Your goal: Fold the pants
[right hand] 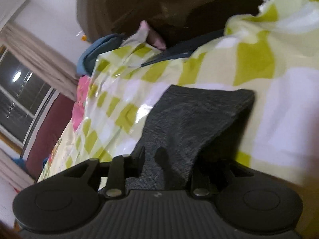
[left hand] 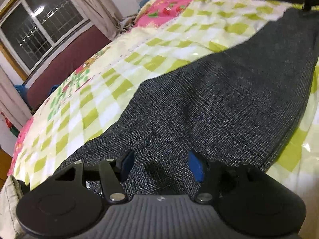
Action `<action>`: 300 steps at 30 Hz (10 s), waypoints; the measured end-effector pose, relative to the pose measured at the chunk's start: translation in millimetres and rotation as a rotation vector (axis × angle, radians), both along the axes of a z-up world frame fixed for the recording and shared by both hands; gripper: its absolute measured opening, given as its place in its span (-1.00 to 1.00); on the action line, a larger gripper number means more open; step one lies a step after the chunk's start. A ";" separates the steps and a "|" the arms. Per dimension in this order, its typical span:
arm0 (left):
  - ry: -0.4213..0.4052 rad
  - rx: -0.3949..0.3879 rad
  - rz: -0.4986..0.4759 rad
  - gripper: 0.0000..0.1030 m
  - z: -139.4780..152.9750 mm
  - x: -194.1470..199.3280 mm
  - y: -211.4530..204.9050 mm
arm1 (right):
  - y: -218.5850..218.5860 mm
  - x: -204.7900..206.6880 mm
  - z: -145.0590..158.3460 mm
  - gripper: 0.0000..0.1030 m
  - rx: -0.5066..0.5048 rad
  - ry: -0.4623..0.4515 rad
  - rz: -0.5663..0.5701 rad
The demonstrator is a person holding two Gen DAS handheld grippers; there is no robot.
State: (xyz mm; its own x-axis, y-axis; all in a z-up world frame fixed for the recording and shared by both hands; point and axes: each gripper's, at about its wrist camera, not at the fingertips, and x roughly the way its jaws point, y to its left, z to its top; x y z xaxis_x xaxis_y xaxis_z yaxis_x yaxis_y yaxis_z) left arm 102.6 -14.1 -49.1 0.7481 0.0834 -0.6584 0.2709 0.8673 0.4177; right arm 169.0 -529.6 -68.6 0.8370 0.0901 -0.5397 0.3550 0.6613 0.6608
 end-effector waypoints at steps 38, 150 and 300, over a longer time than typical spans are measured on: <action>-0.129 -0.430 0.317 0.72 41.4 -64.9 154.5 | 575.9 -58.4 60.6 -0.90 -0.958 -0.394 1.225; -0.067 -0.329 0.449 0.97 -6.6 6.7 137.1 | 275.8 -6.5 -13.8 0.19 0.249 0.070 0.694; 0.044 -0.512 0.127 1.00 5.2 12.6 82.8 | 328.9 22.6 105.2 -0.81 0.085 0.010 0.924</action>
State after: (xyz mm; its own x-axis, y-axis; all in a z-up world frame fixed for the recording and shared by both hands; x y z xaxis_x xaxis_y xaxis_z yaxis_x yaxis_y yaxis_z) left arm 115.3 68.7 -43.9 0.7237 -0.1689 -0.6692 0.1579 0.9844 -0.0777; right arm 191.6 -200.7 36.6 0.4082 0.7587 -0.5076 -0.2831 0.6339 0.7198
